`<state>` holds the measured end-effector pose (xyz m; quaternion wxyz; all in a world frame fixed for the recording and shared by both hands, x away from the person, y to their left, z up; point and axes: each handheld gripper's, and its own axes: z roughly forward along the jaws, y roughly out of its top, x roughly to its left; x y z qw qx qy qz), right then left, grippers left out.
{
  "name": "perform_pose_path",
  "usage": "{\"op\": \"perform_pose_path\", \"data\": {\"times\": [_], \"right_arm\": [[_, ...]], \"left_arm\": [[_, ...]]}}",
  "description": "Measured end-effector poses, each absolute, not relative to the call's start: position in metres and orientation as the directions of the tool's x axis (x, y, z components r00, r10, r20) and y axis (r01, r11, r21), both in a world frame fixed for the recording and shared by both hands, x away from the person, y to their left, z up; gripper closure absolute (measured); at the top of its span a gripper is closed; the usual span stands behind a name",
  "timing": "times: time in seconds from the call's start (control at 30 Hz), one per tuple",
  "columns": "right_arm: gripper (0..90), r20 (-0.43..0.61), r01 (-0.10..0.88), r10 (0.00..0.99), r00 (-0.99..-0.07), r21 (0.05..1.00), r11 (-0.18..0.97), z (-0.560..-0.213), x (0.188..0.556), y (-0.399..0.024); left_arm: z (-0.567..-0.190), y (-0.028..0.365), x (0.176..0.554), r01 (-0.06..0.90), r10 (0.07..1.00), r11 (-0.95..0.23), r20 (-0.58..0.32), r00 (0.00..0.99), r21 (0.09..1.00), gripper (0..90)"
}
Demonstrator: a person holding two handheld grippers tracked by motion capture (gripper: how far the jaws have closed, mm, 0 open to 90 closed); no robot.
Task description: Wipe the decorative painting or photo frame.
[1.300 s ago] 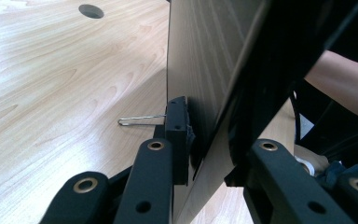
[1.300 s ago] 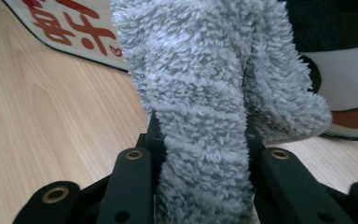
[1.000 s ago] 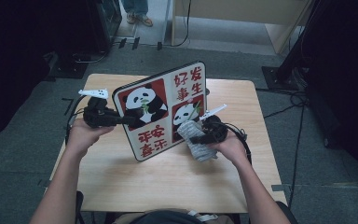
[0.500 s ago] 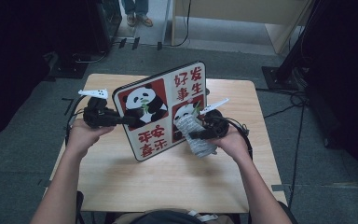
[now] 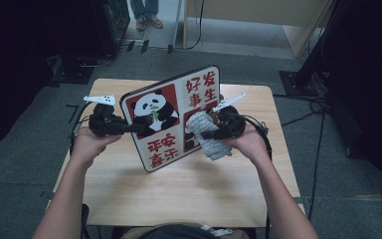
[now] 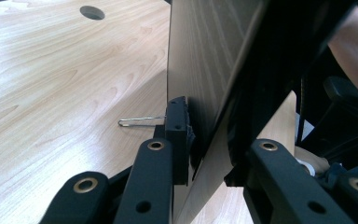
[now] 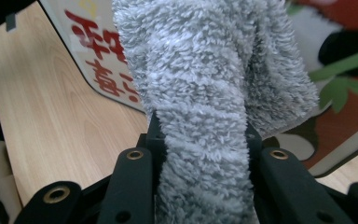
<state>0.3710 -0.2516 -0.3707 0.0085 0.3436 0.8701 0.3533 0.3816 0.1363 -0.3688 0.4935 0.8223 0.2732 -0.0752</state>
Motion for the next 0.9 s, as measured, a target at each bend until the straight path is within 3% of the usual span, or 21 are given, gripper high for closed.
{"op": "perform_pose_path", "data": {"times": [0.9], "right_arm": [[68.0,0.14,0.523,0.594,-0.792,0.658,0.542,-0.276,0.393,-0.23]], "left_arm": [[-0.369,0.136,0.382,0.525,0.372,-0.36,-0.398,0.839,0.771,77.2]]}}
